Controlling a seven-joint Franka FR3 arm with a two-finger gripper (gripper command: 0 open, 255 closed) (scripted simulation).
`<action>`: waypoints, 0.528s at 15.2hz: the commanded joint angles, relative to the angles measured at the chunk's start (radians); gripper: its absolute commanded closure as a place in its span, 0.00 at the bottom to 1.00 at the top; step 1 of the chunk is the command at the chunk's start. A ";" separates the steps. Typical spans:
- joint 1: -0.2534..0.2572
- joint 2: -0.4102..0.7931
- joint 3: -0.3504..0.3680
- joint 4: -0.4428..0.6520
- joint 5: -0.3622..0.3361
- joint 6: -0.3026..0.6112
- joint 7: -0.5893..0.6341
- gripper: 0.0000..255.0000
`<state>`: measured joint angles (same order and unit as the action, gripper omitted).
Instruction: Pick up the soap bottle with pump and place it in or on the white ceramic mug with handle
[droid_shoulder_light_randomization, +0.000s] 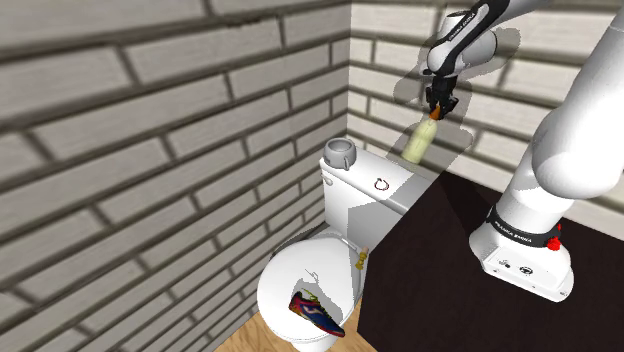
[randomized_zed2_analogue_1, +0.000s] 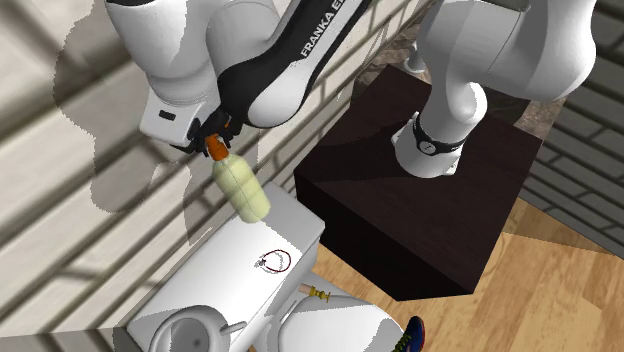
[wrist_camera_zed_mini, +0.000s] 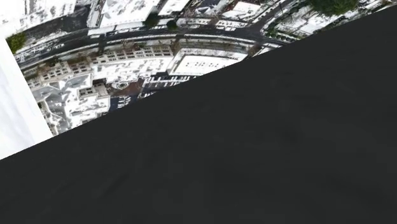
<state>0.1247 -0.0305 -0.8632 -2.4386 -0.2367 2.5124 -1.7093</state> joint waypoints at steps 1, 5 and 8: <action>-0.002 -0.038 0.003 0.007 -0.037 -0.037 0.024 1.00; -0.009 -0.087 0.016 0.025 -0.076 -0.094 0.048 1.00; 0.036 -0.019 0.041 0.097 0.001 -0.121 0.058 1.00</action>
<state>0.1462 -0.0697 -0.8312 -2.3636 -0.2599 2.4007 -1.6570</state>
